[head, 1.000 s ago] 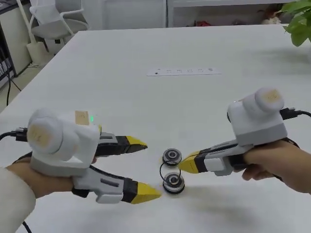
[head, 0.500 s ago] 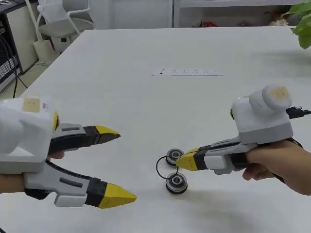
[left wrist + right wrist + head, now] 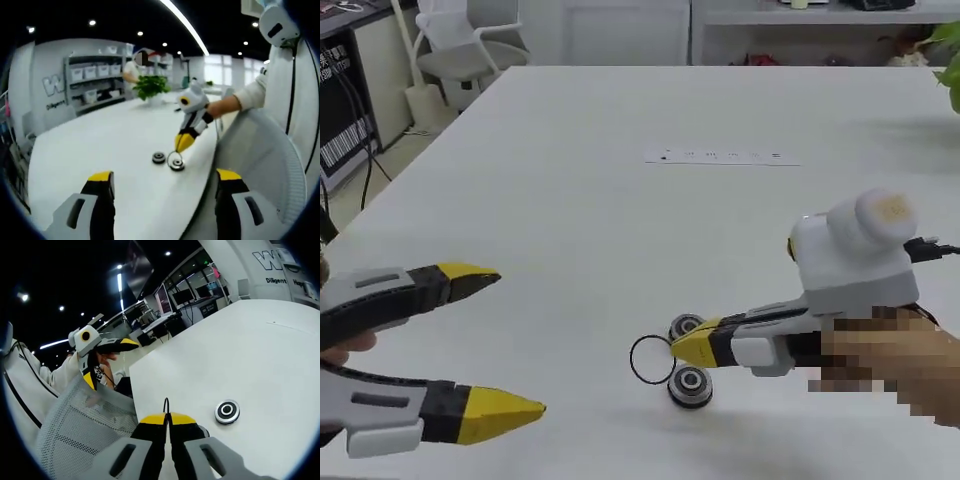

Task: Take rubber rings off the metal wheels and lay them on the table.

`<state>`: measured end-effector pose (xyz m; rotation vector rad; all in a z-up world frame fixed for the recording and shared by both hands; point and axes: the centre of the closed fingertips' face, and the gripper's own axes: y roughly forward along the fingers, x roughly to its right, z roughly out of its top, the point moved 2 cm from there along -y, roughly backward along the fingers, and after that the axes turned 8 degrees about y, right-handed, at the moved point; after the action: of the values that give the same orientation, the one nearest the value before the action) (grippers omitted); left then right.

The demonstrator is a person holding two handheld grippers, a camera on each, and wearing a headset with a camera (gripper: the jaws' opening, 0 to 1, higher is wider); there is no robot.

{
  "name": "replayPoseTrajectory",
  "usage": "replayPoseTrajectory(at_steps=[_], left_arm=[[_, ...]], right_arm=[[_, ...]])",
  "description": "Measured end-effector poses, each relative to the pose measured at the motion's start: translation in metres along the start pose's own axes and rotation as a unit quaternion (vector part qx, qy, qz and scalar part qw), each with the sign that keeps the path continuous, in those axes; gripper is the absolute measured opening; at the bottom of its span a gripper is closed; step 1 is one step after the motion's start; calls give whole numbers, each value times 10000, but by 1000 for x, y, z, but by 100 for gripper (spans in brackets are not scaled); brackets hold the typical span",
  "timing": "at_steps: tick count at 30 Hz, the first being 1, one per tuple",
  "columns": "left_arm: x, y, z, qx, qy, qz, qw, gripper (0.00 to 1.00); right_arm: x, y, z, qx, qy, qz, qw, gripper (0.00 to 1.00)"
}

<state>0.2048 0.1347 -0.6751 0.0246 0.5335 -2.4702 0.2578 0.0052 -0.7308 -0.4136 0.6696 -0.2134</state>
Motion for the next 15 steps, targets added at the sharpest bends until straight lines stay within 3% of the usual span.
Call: replayPoseTrajectory(at_steps=[9,15], left_arm=[[5,-11,-10,7,-225,201,9995,86],[6,-12,-13,22,-307,246,9992,87]], right_arm=[[-6,12,-6,-83,32,47,9999,0],[1,20,-9,-54,77,-105,9999,0]])
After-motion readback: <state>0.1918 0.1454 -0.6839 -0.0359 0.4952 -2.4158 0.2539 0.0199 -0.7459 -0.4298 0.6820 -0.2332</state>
